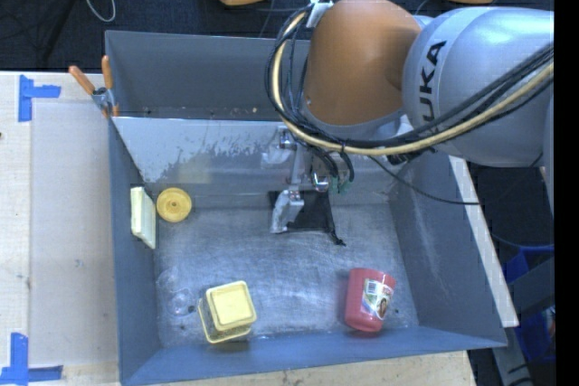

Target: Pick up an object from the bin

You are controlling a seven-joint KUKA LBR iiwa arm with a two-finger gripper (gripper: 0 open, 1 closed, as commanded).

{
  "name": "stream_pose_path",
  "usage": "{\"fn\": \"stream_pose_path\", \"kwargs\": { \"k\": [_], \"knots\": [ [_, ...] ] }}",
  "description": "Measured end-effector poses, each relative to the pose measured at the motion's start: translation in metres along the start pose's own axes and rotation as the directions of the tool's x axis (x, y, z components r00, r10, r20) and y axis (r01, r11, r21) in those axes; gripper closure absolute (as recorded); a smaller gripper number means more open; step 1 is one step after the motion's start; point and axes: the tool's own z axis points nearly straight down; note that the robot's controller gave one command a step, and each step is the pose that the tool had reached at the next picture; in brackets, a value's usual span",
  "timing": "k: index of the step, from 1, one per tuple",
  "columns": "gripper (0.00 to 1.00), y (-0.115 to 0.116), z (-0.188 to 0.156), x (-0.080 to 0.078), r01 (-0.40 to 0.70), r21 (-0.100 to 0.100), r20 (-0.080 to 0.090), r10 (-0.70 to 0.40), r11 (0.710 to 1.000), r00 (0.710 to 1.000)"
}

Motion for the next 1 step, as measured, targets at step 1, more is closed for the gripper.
{"fn": "stream_pose_path", "kwargs": {
  "k": [1],
  "knots": [
    [0.00,-0.0006,-0.0048,-0.0014,-0.002,-0.001,0.007,0.002,1.000,1.000]
  ]
}}
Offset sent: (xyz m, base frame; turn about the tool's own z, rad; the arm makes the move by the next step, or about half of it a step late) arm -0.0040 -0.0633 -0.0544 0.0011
